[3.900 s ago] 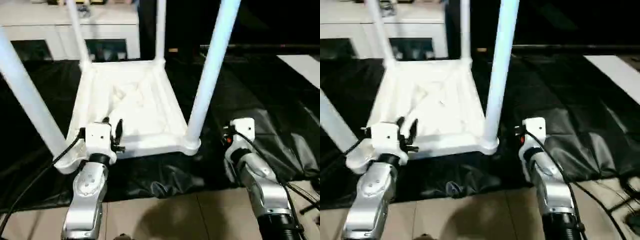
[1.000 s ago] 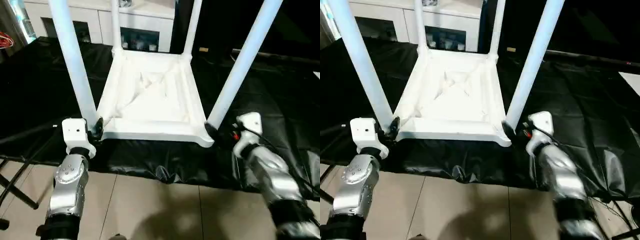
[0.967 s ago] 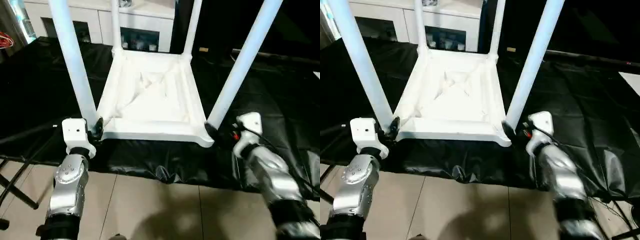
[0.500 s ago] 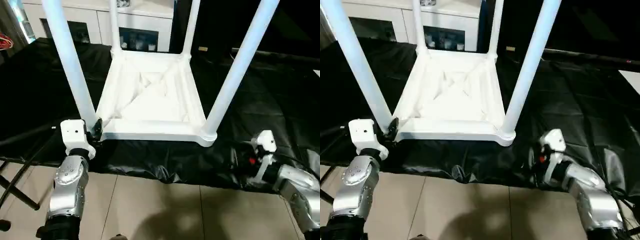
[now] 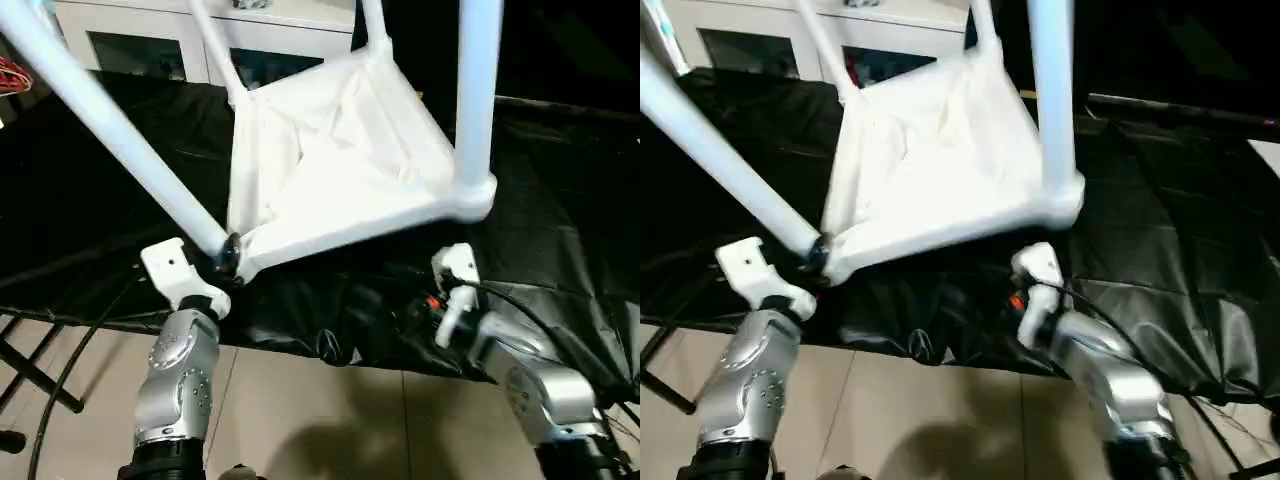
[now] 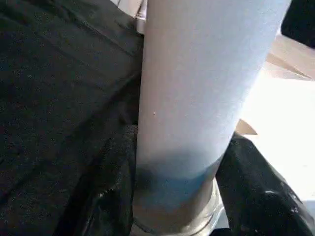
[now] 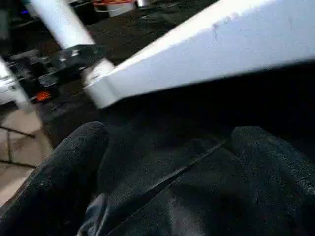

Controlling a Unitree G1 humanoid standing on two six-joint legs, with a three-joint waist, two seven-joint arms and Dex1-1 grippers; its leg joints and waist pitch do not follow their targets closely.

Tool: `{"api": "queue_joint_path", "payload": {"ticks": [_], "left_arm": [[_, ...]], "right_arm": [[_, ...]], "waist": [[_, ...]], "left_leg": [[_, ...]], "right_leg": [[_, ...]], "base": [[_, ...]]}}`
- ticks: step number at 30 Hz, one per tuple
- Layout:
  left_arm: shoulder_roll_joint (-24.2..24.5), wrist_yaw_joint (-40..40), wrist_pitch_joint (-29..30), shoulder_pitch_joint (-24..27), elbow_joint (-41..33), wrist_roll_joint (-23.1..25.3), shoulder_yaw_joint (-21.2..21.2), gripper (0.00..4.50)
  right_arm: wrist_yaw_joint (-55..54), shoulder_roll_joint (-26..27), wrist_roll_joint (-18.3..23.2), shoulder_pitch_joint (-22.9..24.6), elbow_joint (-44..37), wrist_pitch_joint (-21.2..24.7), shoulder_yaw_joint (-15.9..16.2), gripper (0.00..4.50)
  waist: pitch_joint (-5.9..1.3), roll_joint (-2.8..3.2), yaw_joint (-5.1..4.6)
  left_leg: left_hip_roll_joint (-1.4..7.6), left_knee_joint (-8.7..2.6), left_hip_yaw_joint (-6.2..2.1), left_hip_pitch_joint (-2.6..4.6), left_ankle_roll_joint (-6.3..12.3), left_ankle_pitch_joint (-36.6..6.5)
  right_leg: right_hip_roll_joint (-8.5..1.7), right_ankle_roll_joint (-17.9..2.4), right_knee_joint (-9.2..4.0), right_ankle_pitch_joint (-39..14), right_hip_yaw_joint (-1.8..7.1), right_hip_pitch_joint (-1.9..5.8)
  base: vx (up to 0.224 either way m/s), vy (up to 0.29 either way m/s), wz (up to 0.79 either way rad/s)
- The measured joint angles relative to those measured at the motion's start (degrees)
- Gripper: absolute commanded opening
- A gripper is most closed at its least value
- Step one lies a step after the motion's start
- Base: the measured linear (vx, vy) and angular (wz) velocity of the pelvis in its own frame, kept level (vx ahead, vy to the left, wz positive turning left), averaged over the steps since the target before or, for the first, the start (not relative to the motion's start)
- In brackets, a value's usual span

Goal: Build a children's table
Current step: Flip table

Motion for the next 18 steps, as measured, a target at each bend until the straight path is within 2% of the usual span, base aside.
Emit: {"api": "queue_joint_path", "payload": {"ticks": [3, 9, 12, 15, 17, 18], "left_arm": [[0.0, 0.3, 1.6, 0.2, -1.2, 0.5, -0.1, 2.12], [0.0, 0.9, 3.8, 0.2, -2.8, 1.4, -0.6, 2.12], [0.0, 1.2, 3.8, 0.1, -2.8, 1.4, -0.8, 2.12], [0.0, 1.9, 4.4, 0.1, -3.2, 1.4, -0.8, 2.12], [0.0, 2.0, 4.7, 0.1, -3.3, 1.5, -0.8, 2.12], [0.0, 2.2, 4.9, 0.1, -3.4, 1.5, -0.7, 2.12]], "right_arm": [[-4.3, 2.8, 0.9, -1.9, 3.1, 1.6, -2.7, 4.50], [-5.1, 9.7, 8.4, -6.4, 8.3, 2.8, -7.1, 4.50], [-4.9, 10.6, 9.0, -8.1, 10.6, 2.4, -7.4, 4.50], [-4.7, 12.7, 9.6, -10.1, 14.6, 2.1, -9.5, 4.50], [-5.1, 13.5, 10.5, -11.4, 16.7, 2.0, -10.7, 4.50], [-6.2, 14.5, 10.9, -13.7, 20.1, 1.3, -11.9, 4.50]], "waist": [[0.01, 0.02, -0.31], [0.03, 0.07, -0.59], [0.03, 0.06, -0.56], [0.03, 0.05, -0.77], [0.05, 0.02, -1.08], [0.06, 0.00, -1.61]], "left_leg": [[-0.04, 0.01, 0.01, -0.04, -0.01, 0.0], [-0.01, -0.04, 0.02, -0.08, -0.01, 0.0], [-0.02, -0.01, 0.02, -0.11, 0.01, 0.0], [-0.03, -0.02, 0.05, -0.10, -0.03, 0.0], [-0.02, -0.02, 0.05, -0.07, -0.08, 0.1], [-0.02, -0.02, 0.05, -0.02, -0.12, 0.1]], "right_leg": [[-0.03, 0.0, -0.01, 0.0, 0.03, -0.02], [-0.01, 0.0, 0.01, 0.0, 0.01, -0.12], [-0.03, 0.0, 0.00, 0.0, 0.02, -0.10], [-0.04, 0.0, 0.01, 0.1, 0.02, -0.12], [-0.03, 0.0, 0.03, 0.1, 0.02, -0.11], [-0.02, 0.0, 0.08, 0.1, 0.04, -0.12]], "base": [[0.000, 0.000, 0.00], [0.000, 0.000, 0.00], [0.000, 0.000, 0.00], [0.000, 0.000, 0.00], [0.000, 0.000, 0.00], [0.000, 0.000, 0.00]]}}
